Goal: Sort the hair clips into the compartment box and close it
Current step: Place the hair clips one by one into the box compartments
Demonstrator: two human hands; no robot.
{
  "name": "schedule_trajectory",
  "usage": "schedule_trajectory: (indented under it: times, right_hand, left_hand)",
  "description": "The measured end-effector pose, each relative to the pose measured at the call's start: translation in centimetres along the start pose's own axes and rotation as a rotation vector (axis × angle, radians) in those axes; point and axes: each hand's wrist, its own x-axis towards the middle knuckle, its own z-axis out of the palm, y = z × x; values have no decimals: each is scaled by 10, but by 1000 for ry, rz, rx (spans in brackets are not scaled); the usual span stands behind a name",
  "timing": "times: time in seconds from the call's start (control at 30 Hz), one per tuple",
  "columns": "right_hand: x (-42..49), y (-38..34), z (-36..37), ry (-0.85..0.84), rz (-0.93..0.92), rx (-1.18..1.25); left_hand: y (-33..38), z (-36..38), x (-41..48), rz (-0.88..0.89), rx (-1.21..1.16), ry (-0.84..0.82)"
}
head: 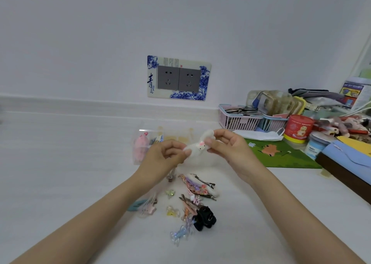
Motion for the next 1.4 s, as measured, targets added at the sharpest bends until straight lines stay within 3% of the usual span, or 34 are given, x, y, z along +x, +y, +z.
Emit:
schedule_trajectory:
  times: [0.13,0.23,0.3,0.43,0.63,0.83,0.93,1.07,1.17,1.4]
  right_hand:
    - [31,-6,-3,109,-58,-141]
    - [57,-3,-12,164,-64,-306]
    - [70,4,-15,133,-40,-416]
    - [77,11,-13,-84,54,-658]
    - [77,21,-15,-144,-76,-988]
    - [45,19,-18,-81,-210,-826]
    - [18,12,-17,-72,-254,-735]
    - [-12,8,-24,-347,-46,-646]
    - [-21,17,-30,-470,82,-666]
    - [-21,24,-34,-453,170,-622]
  left_hand:
    - [-7,-11,4,216,401,50]
    - [-15,-24,6,365,740,-14]
    - [-22,-29,7,350,793,-50]
    - [-31,-29,9,339,828,-54]
    - [-27,-28,8,381,813,-63]
    - [-17,-22,2,444,762,-171]
    - [-16,-14,-3,354,742,-317]
    - [-17,-7,-9,280,780,-431]
    - [-13,-4,-10,252,771,-417]
    - [-15,-4,-11,123,585,-304]
